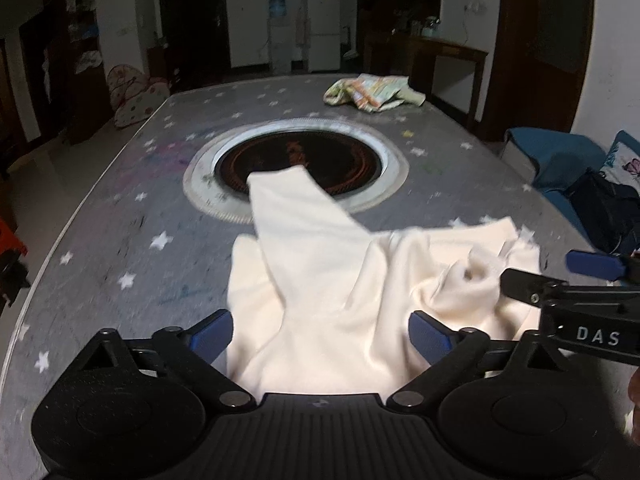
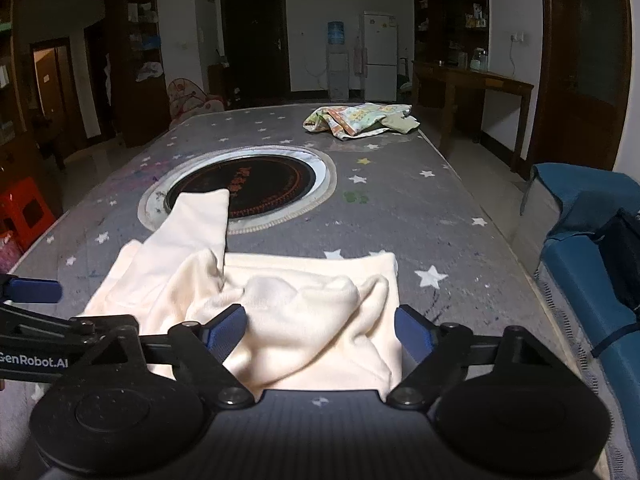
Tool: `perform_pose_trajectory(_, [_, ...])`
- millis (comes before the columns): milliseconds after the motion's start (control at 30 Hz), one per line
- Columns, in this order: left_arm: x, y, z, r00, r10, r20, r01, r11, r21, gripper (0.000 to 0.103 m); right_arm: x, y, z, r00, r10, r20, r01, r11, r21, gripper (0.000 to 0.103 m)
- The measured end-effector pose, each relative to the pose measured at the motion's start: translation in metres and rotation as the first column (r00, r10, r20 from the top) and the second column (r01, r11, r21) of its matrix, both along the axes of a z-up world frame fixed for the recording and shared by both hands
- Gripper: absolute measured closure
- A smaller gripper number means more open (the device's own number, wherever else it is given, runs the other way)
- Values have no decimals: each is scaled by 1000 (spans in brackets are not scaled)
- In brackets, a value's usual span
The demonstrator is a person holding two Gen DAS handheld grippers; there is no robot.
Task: Fold clothes
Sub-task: 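Grasp the sweatshirt edge with the right gripper while the left gripper grasps the sleeve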
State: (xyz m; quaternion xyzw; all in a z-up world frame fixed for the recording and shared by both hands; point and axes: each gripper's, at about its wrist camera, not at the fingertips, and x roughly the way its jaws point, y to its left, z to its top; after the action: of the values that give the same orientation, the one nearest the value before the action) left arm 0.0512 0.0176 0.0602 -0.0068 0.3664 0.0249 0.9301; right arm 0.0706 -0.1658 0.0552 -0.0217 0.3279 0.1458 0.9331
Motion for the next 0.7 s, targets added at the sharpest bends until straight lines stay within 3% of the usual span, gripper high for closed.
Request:
perform_pose_trajectory(200, [19,-6,4,998,-59,30,60,998,-23,27,13,-1,10,999,34,5,-34,998,48,31])
perform_pose_trajectory(367, [32,-11,-4,991,-130,28,131,991,-39,37,30,-5,5,998,33,-48,-29,997,76,44])
perform_pose_trajectory(467, [38,-14,-11,986,-166,22,166,985,-47,48,36,-10,-2,995,41,-88,-31,994,109,47])
perform_pose_trajectory(500, [40,-15,-14,985,-170,17,171,984,-53,57,37,-11,-5,995,41,-95,-30,993,111,48])
perform_pose_trajectory(600, [42,-14,-19,983,-181,15,182,981,-70,79,38,-12,-11,993,45,-113,-32,993,110,58])
perform_pose_trajectory(700, [41,-12,-19,982,-188,25,189,978,-91,89,38,-12,-16,991,55,-122,-41,993,112,69])
